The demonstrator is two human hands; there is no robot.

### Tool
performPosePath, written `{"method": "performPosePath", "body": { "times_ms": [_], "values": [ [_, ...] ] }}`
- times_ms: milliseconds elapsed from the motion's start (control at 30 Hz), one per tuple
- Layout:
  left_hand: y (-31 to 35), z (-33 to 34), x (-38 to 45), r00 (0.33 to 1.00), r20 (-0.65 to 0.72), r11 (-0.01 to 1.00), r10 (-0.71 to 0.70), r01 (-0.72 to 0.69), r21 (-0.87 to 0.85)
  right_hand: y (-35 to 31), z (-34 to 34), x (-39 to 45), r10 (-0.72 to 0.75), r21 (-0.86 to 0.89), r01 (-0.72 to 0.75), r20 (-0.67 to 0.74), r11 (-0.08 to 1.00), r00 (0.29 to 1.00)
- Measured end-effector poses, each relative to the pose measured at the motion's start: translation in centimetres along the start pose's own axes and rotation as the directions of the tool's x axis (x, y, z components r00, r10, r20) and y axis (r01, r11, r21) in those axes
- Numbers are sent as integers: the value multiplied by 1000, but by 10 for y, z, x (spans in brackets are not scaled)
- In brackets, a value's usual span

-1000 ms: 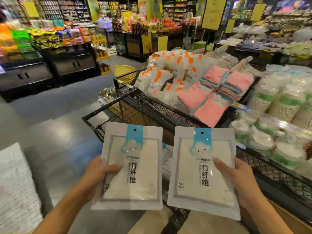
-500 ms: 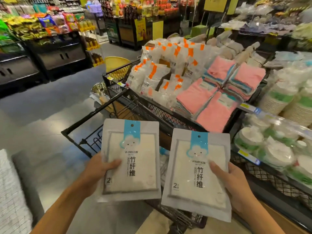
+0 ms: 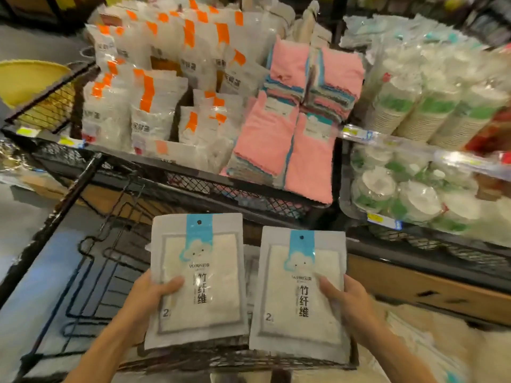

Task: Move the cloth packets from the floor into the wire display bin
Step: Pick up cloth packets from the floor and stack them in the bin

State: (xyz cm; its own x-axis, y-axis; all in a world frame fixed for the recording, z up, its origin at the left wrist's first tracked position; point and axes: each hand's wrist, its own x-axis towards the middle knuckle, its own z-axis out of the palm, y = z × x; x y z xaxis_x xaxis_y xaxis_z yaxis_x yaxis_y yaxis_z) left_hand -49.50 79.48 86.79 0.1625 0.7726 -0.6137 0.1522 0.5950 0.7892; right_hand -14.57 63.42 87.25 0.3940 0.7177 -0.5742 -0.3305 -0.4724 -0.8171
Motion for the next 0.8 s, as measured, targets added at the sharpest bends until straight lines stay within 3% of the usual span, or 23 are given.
{"method": "performPosePath", "body": {
  "times_ms": [167, 433, 800],
  "values": [
    [-22, 2, 82, 994, 35, 993, -104, 102, 53, 37, 14, 41, 83, -23, -86, -97, 996, 992],
    [-100, 14, 194, 975, -31, 971, -220, 222, 91, 127, 21, 144, 253, -138, -282, -195, 949, 948],
    [-202, 30, 313, 969, -63, 912, -239, 246, 329, 221, 35, 280, 164, -298, -233, -238, 926, 957]
  ]
}}
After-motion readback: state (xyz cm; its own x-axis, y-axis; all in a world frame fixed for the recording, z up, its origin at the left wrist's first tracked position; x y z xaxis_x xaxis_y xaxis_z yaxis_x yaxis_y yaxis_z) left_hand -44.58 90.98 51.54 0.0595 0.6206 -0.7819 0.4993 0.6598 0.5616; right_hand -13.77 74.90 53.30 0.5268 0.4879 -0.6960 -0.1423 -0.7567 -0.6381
